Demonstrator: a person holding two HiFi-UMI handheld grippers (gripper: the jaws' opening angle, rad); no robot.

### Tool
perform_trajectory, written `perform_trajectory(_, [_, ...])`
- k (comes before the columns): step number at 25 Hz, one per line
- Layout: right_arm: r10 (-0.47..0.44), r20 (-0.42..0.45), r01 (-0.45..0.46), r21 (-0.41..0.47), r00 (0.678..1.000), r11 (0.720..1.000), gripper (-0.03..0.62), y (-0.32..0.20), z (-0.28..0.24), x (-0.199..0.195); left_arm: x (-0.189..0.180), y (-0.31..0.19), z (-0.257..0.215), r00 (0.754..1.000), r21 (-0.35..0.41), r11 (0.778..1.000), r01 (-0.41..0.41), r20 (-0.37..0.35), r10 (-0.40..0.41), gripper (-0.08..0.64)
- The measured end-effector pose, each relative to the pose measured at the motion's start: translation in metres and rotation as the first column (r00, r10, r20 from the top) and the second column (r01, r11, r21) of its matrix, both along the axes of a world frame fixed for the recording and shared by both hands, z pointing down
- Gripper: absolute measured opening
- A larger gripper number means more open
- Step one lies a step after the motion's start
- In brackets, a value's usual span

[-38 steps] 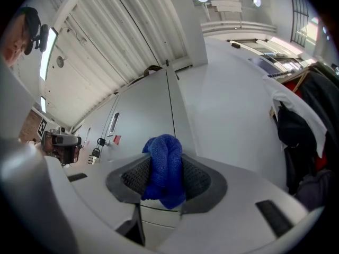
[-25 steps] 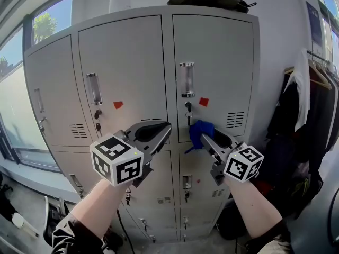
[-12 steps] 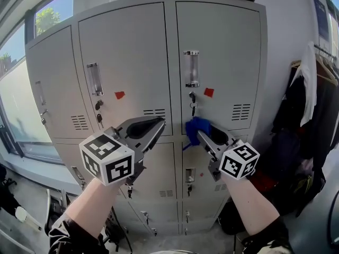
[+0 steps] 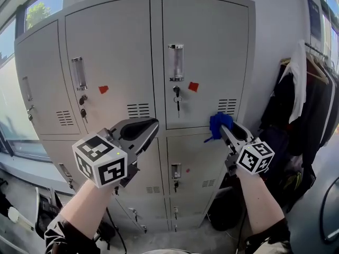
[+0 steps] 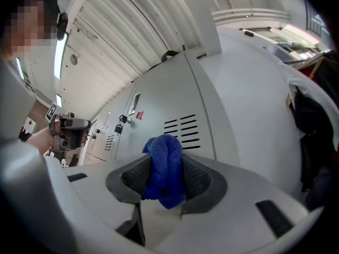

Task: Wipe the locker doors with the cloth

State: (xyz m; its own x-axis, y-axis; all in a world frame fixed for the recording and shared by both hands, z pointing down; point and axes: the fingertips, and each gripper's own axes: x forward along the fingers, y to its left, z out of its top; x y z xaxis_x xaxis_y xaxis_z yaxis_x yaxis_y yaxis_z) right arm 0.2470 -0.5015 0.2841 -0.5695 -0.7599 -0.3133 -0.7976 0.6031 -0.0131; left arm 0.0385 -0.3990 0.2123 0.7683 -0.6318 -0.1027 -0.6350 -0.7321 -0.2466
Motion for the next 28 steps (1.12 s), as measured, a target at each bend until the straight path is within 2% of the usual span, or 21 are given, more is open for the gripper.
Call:
perform_trajectory(4, [0.070, 0.017, -0.070, -0.013, 0.997, 0.997, 0.155, -0.003, 0.004, 0.036, 0.008, 0.006, 0.010, 1.000, -0.008, 1.000, -0.022, -0.001, 0.022, 0.006])
perform_trajectory(9, [0.132, 0.030, -0.131, -0.041, 0.991, 0.991, 0.155, -0.006, 0.011, 0.062, 0.003, 0.014, 0.017, 0.999, -0.020, 0.999, -0.034, -0.012, 0.034, 0.008])
perform_trajectory(16, [0.158, 0.040, -0.156, -0.046, 0.987, 0.987, 0.153, 0.015, 0.001, 0.047, -0.023, 0.040, 0.020, 0.998, -0.012, 0.999, -0.051, -0.024, 0.051, 0.008])
perform_trajectory(20, [0.128, 0.033, -0.127, -0.019, 0.991, 0.992, 0.153, 0.056, -0.005, -0.003, -0.062, 0.068, 0.026, 0.998, -0.014, 0.999, -0.034, -0.047, 0.034, 0.006])
perform_trajectory(28, [-0.029, 0.019, 0.031, -0.064, 0.999, 0.997, 0.153, 0.168, 0.026, -0.170, -0.154, 0.138, 0.069, 0.998, -0.088, 0.996, -0.027, -0.066, 0.021, 0.008])
